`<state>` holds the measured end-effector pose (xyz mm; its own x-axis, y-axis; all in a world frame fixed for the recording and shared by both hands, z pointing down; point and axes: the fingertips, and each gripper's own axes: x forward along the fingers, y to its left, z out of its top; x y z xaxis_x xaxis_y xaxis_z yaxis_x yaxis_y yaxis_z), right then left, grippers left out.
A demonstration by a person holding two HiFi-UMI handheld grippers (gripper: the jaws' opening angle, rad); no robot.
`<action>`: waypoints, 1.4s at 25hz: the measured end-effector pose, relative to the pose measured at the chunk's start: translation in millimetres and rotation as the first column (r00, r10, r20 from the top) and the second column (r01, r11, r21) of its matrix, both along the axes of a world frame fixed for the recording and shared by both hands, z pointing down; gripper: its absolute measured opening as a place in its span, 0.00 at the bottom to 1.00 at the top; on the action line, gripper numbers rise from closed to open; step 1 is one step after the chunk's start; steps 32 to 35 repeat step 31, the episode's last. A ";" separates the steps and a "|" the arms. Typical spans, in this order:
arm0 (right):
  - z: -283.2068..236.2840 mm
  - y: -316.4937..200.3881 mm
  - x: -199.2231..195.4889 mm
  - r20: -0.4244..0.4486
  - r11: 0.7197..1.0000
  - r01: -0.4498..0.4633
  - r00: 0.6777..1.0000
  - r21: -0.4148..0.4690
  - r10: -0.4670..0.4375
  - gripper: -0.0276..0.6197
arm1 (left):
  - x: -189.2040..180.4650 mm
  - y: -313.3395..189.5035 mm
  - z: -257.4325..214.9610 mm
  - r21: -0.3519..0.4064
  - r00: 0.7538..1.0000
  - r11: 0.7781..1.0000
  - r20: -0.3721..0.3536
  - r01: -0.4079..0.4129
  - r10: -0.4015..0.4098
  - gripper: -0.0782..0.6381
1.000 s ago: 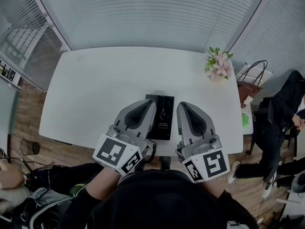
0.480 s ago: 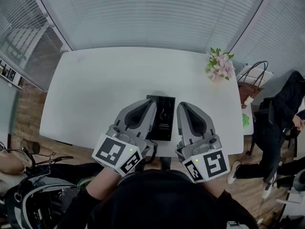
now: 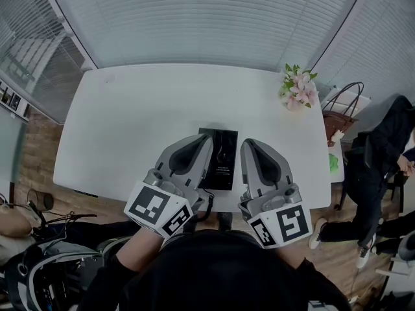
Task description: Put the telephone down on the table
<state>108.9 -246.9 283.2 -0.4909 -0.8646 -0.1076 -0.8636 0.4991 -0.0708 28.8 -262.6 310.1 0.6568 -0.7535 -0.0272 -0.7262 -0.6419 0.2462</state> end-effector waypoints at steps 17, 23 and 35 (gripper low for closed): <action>-1.8 6.1 4.8 -0.012 1.000 -0.013 1.000 0.001 0.013 0.05 | 2.7 6.0 -4.9 0.006 1.000 1.000 -0.008 -0.001 0.001 0.13; -3.7 6.4 3.2 -0.020 1.000 -0.015 1.000 0.001 0.015 0.05 | 1.7 7.1 -7.0 0.009 1.000 1.000 0.002 0.002 -0.002 0.13; -3.7 7.6 -0.5 -0.024 1.000 -0.004 1.000 0.008 0.005 0.05 | -0.5 8.0 -8.1 0.018 1.000 1.000 0.008 0.005 -0.005 0.13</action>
